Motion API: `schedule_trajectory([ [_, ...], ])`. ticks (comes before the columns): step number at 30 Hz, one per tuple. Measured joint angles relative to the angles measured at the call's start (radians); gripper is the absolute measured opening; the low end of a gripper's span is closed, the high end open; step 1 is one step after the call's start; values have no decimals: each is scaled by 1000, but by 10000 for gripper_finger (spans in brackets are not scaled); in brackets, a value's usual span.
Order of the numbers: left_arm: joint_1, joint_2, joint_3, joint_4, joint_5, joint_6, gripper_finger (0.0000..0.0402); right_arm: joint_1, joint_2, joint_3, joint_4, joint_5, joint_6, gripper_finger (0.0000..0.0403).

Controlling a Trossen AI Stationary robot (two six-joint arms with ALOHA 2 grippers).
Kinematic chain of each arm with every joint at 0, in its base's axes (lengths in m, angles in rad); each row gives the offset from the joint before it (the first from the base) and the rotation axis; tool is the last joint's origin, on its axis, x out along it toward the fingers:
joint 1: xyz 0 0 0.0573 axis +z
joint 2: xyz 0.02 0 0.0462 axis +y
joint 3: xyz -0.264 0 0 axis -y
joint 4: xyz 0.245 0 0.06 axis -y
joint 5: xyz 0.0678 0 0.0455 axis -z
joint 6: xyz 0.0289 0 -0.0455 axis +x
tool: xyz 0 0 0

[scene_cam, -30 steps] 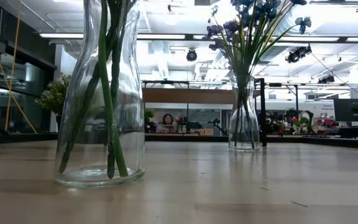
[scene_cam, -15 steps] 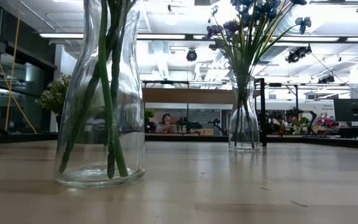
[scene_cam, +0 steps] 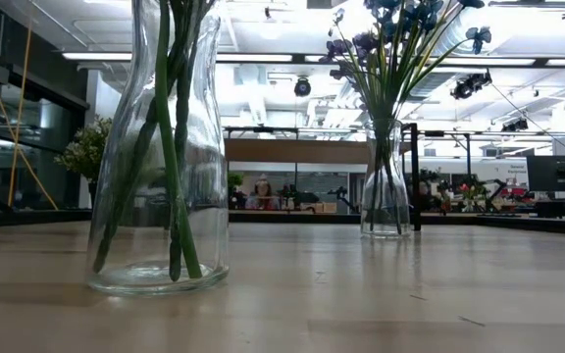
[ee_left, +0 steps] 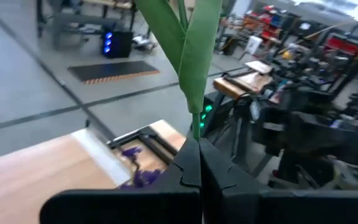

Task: Pick and place flowers into a vace then onto a shelf
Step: Put the red flower into the top transparent vase

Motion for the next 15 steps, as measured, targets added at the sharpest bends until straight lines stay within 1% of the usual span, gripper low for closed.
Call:
schedule_trajectory([
  [4, -26, 0, 0, 80, 13, 78, 22, -1, 13, 0, 0, 55, -7, 154],
  [6, -36, 0, 0, 104, 26, 104, 22, -4, 27, 0, 1, 61, -7, 154],
  [15, -50, 42, 1, 156, 139, 107, 22, -54, 141, 3, 136, 77, -2, 154],
])
